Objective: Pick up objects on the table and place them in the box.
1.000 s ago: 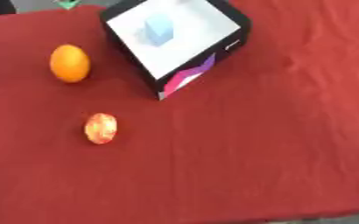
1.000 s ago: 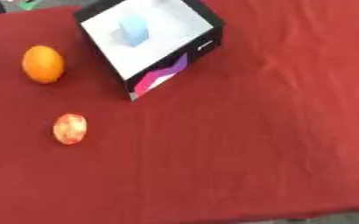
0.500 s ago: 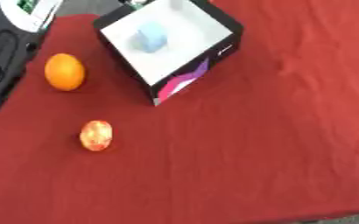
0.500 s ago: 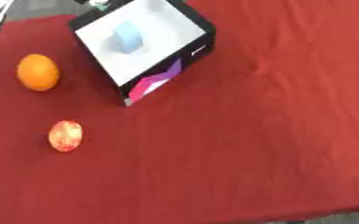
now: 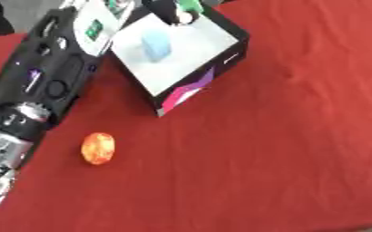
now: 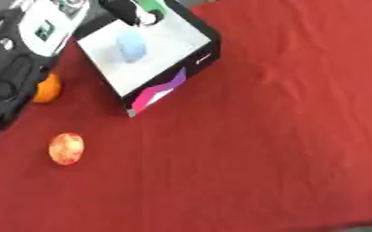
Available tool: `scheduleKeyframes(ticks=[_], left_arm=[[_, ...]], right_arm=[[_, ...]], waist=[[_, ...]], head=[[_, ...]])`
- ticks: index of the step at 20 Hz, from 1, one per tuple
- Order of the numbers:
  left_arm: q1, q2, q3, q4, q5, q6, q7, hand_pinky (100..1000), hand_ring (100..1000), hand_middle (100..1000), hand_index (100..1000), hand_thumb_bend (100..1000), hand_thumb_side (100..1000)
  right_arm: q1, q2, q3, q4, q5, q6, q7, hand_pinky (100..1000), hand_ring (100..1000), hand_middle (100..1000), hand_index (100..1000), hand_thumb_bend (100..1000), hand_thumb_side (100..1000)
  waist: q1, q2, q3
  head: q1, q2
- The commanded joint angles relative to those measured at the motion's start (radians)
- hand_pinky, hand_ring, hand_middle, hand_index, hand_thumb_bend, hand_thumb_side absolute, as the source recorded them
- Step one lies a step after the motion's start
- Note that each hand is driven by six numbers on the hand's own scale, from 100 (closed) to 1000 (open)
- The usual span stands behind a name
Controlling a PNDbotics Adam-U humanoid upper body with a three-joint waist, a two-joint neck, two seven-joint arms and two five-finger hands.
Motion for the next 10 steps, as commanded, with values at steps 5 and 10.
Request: scheduleKeyframes(ticks=[5, 10], left_arm=[[0.005, -0.001, 0.033, 0.069, -0.114, -0.03, 0.036, 739, 596, 498, 650, 261, 100], [0.015, -0.006, 0.051, 0.116, -0.138, -0.04, 0.002, 870, 787, 700, 833, 513, 158]], right_arm=[[0.002, -0.026, -0.004, 0.003, 0.015, 0.002, 0.011, 919, 773, 731, 818, 593, 433], [0.013, -0.025, -0.006, 0.003, 0.015, 0.001, 0.011, 919, 772, 729, 817, 588, 425]], waist=[[0.007, -0.005, -0.002], [0.007, -0.002, -0.002]], head=[[0.008, -0.012], [0.001, -0.006]])
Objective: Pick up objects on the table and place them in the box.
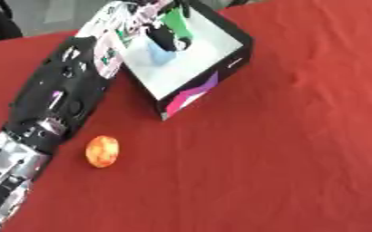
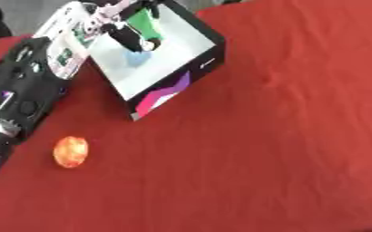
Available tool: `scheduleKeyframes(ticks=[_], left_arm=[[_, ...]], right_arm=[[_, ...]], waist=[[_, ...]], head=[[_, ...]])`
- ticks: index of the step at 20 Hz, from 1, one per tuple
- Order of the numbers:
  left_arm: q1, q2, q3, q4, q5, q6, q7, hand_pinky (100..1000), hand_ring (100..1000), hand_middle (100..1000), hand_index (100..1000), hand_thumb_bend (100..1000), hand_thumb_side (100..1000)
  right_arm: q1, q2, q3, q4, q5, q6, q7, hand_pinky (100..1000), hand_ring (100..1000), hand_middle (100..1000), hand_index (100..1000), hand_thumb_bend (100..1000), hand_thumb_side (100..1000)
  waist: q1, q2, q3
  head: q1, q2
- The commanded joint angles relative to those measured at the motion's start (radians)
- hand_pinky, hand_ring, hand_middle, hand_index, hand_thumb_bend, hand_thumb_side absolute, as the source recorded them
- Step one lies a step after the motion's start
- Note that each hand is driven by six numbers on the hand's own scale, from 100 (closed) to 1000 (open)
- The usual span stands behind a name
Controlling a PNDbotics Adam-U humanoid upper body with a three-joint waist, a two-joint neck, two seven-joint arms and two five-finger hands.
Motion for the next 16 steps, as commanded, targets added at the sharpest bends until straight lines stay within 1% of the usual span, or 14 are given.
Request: scheduleKeyframes(ticks=[1, 2, 4, 10, 11, 12, 13, 14, 15, 16], left_arm=[[-0.015, 0.011, 0.022, 0.011, -0.009, -0.01, -0.023, 886, 811, 751, 873, 634, 278], [-0.013, 0.011, 0.027, 0.015, -0.008, -0.01, -0.026, 902, 834, 778, 888, 689, 320], [-0.011, 0.014, 0.034, 0.016, -0.006, -0.004, -0.025, 913, 849, 792, 896, 751, 341], [-0.009, 0.017, 0.035, 0.009, -0.006, 0.006, -0.021, 913, 850, 792, 897, 758, 342], [-0.01, 0.019, 0.037, 0.007, -0.005, 0.005, -0.02, 891, 822, 757, 874, 653, 300], [-0.023, 0.031, 0.049, -0.006, 0.003, 0.009, -0.013, 888, 814, 750, 872, 590, 323], [-0.036, 0.051, 0.069, -0.025, 0.015, 0.016, -0.001, 873, 794, 734, 870, 564, 278], [-0.037, 0.073, 0.089, -0.047, 0.028, 0.014, 0.004, 870, 787, 730, 869, 555, 268], [-0.034, 0.096, 0.102, -0.071, 0.042, 0.005, -0.001, 875, 791, 735, 869, 551, 249], [-0.024, 0.121, 0.109, -0.096, 0.058, -0.008, -0.012, 878, 793, 736, 870, 556, 254]], right_arm=[[-0.005, -0.025, -0.009, -0.002, 0.006, -0.001, 0.0, 919, 771, 730, 817, 595, 433], [-0.004, -0.025, -0.01, -0.002, 0.005, -0.001, 0.0, 918, 771, 729, 817, 595, 433], [-0.001, -0.025, -0.009, -0.002, 0.004, -0.001, -0.001, 918, 771, 729, 816, 594, 433], [0.002, -0.027, -0.01, -0.003, 0.004, -0.001, -0.001, 918, 771, 729, 816, 594, 433], [0.002, -0.029, -0.011, -0.003, 0.004, -0.001, -0.002, 917, 770, 728, 816, 592, 431], [0.013, -0.038, -0.017, 0.0, 0.004, -0.002, -0.008, 916, 770, 728, 816, 590, 432], [0.031, -0.049, -0.022, 0.003, 0.003, -0.003, -0.013, 916, 770, 728, 816, 590, 432], [0.052, -0.06, -0.028, 0.006, 0.003, -0.005, -0.02, 916, 770, 728, 816, 590, 432], [0.07, -0.07, -0.035, 0.007, 0.003, -0.007, -0.026, 916, 770, 728, 816, 590, 432], [0.087, -0.08, -0.041, 0.008, 0.003, -0.009, -0.032, 916, 770, 728, 816, 590, 432]], waist=[[0.006, -0.003, 0.0], [0.006, -0.003, 0.0], [0.005, -0.004, 0.002], [0.004, -0.004, 0.003], [0.004, -0.006, 0.005], [0.006, -0.019, 0.018], [0.006, -0.034, 0.037], [0.008, -0.044, 0.059], [0.008, -0.048, 0.078], [0.008, -0.052, 0.095]], head=[[-0.006, -0.004], [-0.007, -0.005], [-0.01, -0.004], [-0.012, -0.003], [-0.017, 0.001], [-0.045, 0.022], [-0.077, 0.04], [-0.109, 0.048], [-0.131, 0.052], [-0.145, 0.055]])
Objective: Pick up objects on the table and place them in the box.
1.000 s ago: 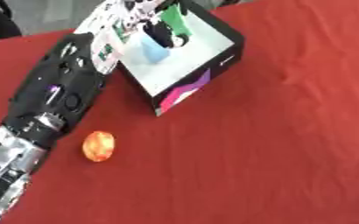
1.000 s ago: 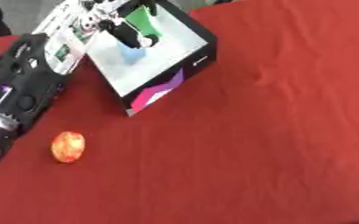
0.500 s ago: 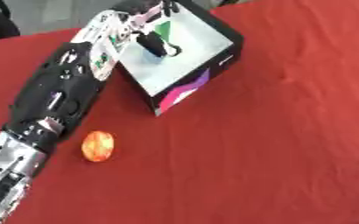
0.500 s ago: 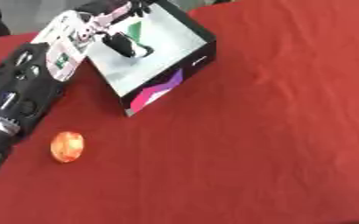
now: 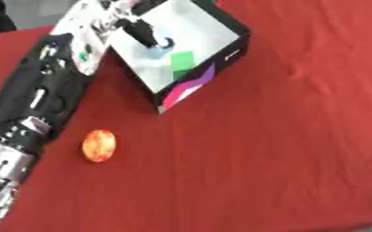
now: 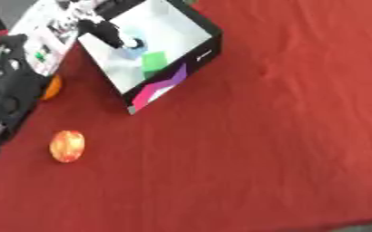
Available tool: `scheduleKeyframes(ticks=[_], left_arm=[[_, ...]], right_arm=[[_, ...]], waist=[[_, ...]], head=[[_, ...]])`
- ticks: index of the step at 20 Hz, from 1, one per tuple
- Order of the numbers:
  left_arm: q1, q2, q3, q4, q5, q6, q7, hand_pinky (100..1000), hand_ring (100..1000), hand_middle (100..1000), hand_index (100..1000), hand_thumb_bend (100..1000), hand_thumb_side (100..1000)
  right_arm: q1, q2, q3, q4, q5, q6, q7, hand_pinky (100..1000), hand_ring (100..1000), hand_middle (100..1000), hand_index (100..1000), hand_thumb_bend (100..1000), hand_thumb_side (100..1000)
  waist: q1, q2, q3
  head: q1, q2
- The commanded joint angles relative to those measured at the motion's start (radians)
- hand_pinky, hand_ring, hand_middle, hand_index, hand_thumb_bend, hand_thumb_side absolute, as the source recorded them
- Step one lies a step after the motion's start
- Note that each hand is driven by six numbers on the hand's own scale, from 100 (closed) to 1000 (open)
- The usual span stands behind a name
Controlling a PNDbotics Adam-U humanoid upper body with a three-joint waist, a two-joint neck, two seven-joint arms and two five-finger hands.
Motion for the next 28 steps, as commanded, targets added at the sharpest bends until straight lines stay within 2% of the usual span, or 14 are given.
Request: scheduleKeyframes(ticks=[1, 4, 8, 14, 17, 22, 28], left_arm=[[-0.002, 0.101, 0.039, -0.088, 0.045, -0.025, -0.018, 881, 795, 738, 872, 558, 257], [0.048, 0.18, 0.046, -0.167, 0.094, -0.018, -0.065, 884, 798, 743, 873, 562, 263], [0.125, 0.288, 0.034, -0.271, 0.16, 0.039, -0.131, 885, 803, 750, 875, 582, 271], [0.237, 0.442, 0.026, -0.376, 0.255, 0.131, -0.225, 889, 810, 757, 875, 618, 295], [0.276, 0.517, 0.018, -0.402, 0.303, 0.151, -0.274, 891, 817, 762, 879, 665, 307], [0.29, 0.542, -0.008, -0.371, 0.385, 0.172, -0.35, 894, 825, 773, 885, 728, 331], [0.271, 0.511, -0.044, -0.262, 0.476, 0.183, -0.365, 901, 833, 783, 890, 762, 351]], right_arm=[[0.022, -0.068, -0.032, 0.001, 0.002, -0.006, -0.02, 916, 769, 727, 816, 589, 432], [0.055, -0.085, -0.049, 0.004, -0.003, -0.01, -0.037, 916, 769, 727, 816, 590, 431], [0.077, -0.096, -0.057, 0.005, -0.01, -0.014, -0.048, 916, 769, 728, 816, 591, 432], [0.076, -0.088, -0.054, -0.004, -0.009, -0.016, -0.046, 915, 769, 728, 816, 593, 433], [0.068, -0.079, -0.05, -0.007, -0.008, -0.014, -0.043, 915, 769, 727, 815, 596, 433], [0.06, -0.07, -0.043, -0.007, -0.003, -0.009, -0.036, 915, 769, 727, 816, 596, 435], [0.057, -0.065, -0.039, -0.006, 0.001, -0.008, -0.031, 916, 769, 727, 816, 597, 436]], waist=[[0.007, -0.051, 0.017], [0.006, -0.055, 0.047], [-0.004, -0.053, 0.066], [-0.025, -0.04, 0.06], [-0.033, -0.031, 0.05], [-0.039, -0.023, 0.043], [-0.04, -0.016, 0.028]], head=[[-0.051, 0.014], [-0.062, 0.015], [-0.051, 0.015], [-0.017, 0.015], [0.006, 0.015], [0.024, 0.014], [0.031, 0.006]])
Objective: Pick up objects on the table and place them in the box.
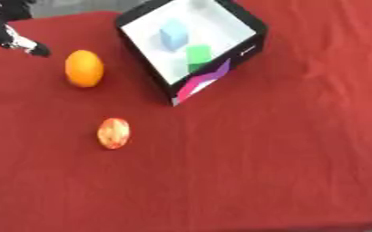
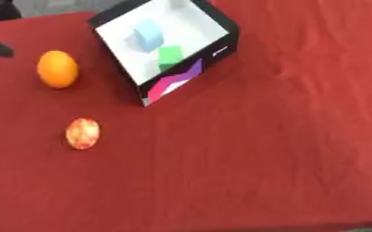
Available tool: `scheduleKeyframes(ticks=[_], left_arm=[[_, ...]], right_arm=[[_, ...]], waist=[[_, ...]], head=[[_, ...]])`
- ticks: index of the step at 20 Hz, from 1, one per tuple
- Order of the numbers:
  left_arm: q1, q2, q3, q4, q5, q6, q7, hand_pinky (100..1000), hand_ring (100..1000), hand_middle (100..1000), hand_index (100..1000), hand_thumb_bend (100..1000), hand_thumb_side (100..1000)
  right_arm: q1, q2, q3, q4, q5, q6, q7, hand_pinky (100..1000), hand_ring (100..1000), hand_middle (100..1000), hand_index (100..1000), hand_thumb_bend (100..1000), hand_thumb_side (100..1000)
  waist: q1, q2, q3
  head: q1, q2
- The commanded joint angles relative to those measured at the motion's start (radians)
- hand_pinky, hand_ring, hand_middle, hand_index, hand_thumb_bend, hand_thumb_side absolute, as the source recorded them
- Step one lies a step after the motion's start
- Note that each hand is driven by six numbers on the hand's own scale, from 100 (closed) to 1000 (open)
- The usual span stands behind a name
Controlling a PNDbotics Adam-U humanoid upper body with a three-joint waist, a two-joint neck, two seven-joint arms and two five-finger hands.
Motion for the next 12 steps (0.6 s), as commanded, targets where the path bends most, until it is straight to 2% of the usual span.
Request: scheduleKeyframes(ticks=[1, 12], left_arm=[[-0.033, 0.004, -0.007, 0.051, 0.041, 0.001, 0.004, 900, 831, 780, 887, 763, 349], [-0.062, -0.07, -0.039, 0.154, 0.029, -0.047, -0.016, 896, 829, 779, 886, 754, 344]], right_arm=[[-0.016, -0.021, -0.009, -0.016, 0.004, -0.001, 0.004, 916, 769, 727, 816, 596, 436], [-0.023, -0.012, -0.008, -0.016, 0.004, 0.001, 0.006, 917, 773, 727, 816, 594, 439]], waist=[[-0.02, -0.001, -0.005], [-0.015, 0.017, -0.021]], head=[[0.006, -0.01], [0.01, -0.027]])
